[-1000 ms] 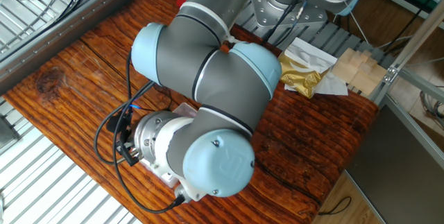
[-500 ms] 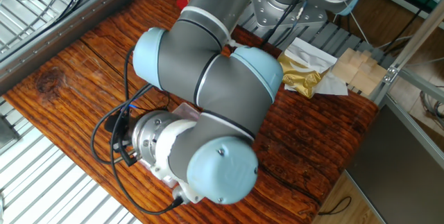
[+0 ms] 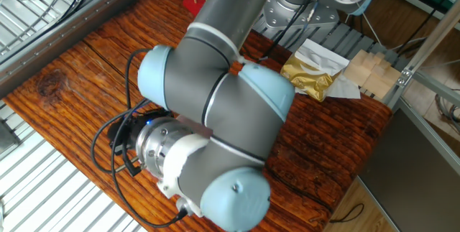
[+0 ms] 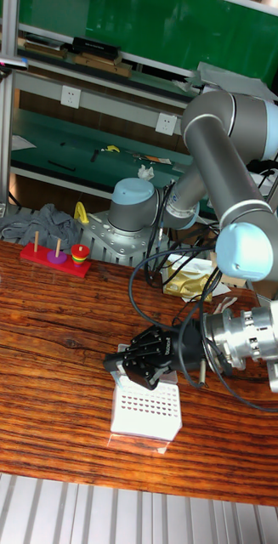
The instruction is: Insert a medium pipette tip into the holder for medium pipette tips
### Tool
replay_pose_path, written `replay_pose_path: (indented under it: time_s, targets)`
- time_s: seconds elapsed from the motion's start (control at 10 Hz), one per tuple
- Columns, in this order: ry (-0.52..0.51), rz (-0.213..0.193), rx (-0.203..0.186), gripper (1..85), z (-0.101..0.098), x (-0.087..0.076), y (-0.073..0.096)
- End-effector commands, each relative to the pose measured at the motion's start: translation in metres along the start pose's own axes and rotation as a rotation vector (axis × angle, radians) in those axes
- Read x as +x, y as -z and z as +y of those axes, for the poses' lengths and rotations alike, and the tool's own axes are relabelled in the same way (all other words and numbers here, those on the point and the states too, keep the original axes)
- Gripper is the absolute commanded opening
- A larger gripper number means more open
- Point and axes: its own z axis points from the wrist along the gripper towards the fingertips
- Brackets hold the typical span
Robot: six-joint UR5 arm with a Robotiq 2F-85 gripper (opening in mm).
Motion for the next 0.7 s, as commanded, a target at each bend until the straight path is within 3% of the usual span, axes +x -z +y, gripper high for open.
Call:
replay_pose_path:
  time_s: [0.0,0.4,0.6]
  targets:
    - [0.015,0.084,0.013,1.0,-0.003,0.013,0.000]
    - [-0.004,0.116,0.028,1.0,-0.001,0.006,0.002]
    - [0.012,0.168,0.092,1.0,-0.015,0.008,0.008]
